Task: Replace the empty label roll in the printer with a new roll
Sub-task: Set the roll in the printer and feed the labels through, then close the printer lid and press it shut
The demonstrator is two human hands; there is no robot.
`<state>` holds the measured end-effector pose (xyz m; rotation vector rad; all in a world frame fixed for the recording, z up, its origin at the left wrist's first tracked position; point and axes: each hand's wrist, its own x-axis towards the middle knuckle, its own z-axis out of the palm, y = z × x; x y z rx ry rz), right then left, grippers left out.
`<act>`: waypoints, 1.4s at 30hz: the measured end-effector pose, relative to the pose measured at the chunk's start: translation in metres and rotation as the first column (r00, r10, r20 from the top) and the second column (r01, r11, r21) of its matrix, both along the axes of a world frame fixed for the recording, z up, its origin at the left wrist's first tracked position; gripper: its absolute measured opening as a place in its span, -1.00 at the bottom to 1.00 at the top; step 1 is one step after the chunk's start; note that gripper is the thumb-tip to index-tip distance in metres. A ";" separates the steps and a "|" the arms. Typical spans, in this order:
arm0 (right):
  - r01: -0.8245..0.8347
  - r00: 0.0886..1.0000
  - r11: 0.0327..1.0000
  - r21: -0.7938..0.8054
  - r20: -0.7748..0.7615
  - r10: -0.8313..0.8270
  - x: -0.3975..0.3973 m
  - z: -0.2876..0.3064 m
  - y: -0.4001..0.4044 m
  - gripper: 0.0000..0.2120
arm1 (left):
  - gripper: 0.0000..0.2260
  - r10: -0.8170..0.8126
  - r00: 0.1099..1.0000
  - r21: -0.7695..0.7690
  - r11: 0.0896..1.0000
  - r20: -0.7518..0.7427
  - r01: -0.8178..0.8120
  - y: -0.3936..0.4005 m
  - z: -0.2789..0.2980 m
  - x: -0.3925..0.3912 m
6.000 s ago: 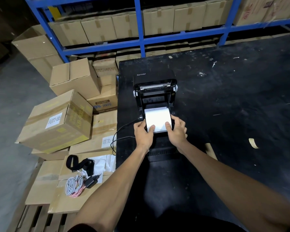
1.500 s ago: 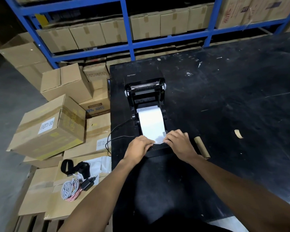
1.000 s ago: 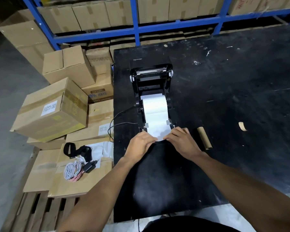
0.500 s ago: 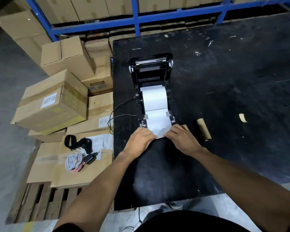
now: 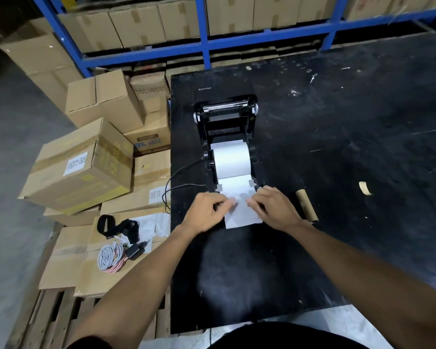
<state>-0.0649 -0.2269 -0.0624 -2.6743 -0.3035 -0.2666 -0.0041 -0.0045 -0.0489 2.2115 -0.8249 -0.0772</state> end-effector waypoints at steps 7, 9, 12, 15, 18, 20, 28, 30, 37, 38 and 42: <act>0.379 0.925 0.827 0.415 -0.200 -0.324 0.081 0.053 -0.005 -0.67 | -0.73 0.379 0.716 -0.382 0.649 -0.587 -0.658 -0.014 0.059 0.092; 0.473 0.880 0.711 0.521 -0.325 -0.347 0.108 0.072 -0.006 -0.53 | -0.75 0.374 0.616 -0.351 0.571 -0.693 -0.742 -0.015 0.073 0.123; 0.541 0.841 0.543 0.642 -0.428 -0.332 0.148 0.101 -0.008 -0.38 | -0.56 0.333 0.568 -0.304 0.590 -0.753 -0.748 -0.018 0.088 0.166; 0.596 0.803 0.371 0.712 -0.520 -0.292 0.178 0.116 -0.009 -0.34 | -0.43 0.287 0.560 -0.261 0.663 -0.777 -0.702 -0.029 0.095 0.193; 0.639 0.768 0.240 0.731 -0.591 -0.246 0.193 0.120 -0.009 -0.29 | -0.38 0.205 0.545 -0.250 0.723 -0.813 -0.644 -0.040 0.094 0.201; 0.645 0.761 0.241 0.725 -0.584 -0.281 0.194 0.118 -0.011 -0.29 | -0.43 0.207 0.557 -0.266 0.712 -0.804 -0.650 -0.043 0.092 0.200; 0.731 0.682 0.199 0.653 -0.691 -0.240 0.167 0.100 -0.028 -0.18 | -0.53 0.243 0.432 -0.172 0.669 -0.869 -0.723 -0.029 0.079 0.171; 0.726 0.688 0.195 0.660 -0.701 -0.188 0.153 0.094 -0.029 -0.16 | -0.65 0.226 0.417 -0.179 0.656 -0.880 -0.733 -0.029 0.074 0.153; 0.647 0.761 0.135 0.750 -0.644 -0.073 0.103 0.068 -0.019 -0.53 | -0.72 0.086 0.422 -0.285 0.615 -0.902 -0.735 -0.028 0.048 0.102; 0.638 0.770 0.138 0.757 -0.633 -0.083 0.097 0.064 -0.017 -0.55 | -0.72 0.064 0.431 -0.305 0.614 -0.900 -0.728 -0.028 0.046 0.095; 0.642 0.767 0.168 0.748 -0.626 -0.140 0.078 0.052 -0.005 -0.54 | -0.71 0.026 0.442 -0.338 0.607 -0.897 -0.719 -0.029 0.035 0.072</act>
